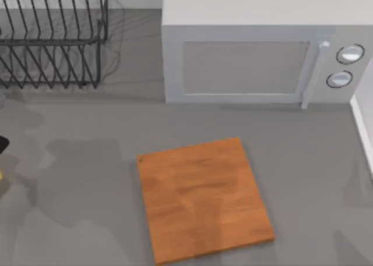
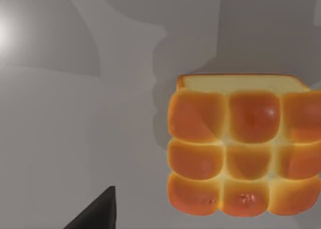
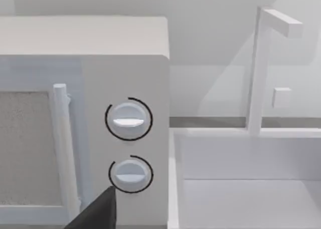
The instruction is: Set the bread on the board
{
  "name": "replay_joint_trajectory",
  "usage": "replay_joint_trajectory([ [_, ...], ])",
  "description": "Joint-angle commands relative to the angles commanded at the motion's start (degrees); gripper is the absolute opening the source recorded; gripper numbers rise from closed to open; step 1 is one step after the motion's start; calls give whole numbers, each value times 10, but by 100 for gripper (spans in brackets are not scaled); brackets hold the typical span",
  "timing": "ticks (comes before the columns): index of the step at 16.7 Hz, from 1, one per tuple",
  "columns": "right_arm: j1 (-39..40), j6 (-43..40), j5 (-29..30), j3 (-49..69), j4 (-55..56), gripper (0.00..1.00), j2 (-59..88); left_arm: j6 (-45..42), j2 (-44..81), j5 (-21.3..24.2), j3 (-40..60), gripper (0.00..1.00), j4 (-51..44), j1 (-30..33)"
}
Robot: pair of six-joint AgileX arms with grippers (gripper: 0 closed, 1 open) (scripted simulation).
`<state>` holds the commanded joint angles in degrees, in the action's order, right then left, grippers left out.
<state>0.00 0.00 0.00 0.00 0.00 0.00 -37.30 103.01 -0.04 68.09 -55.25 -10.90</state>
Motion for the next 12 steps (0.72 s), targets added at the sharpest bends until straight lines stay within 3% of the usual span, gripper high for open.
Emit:
replay_joint_trajectory([
  [7,0,0,0,0,0,100,0,-3,64,0,-71,100,138,-3],
  [12,0,0,0,0,0,100,0,-3,69,0,-75,100,145,-3],
])
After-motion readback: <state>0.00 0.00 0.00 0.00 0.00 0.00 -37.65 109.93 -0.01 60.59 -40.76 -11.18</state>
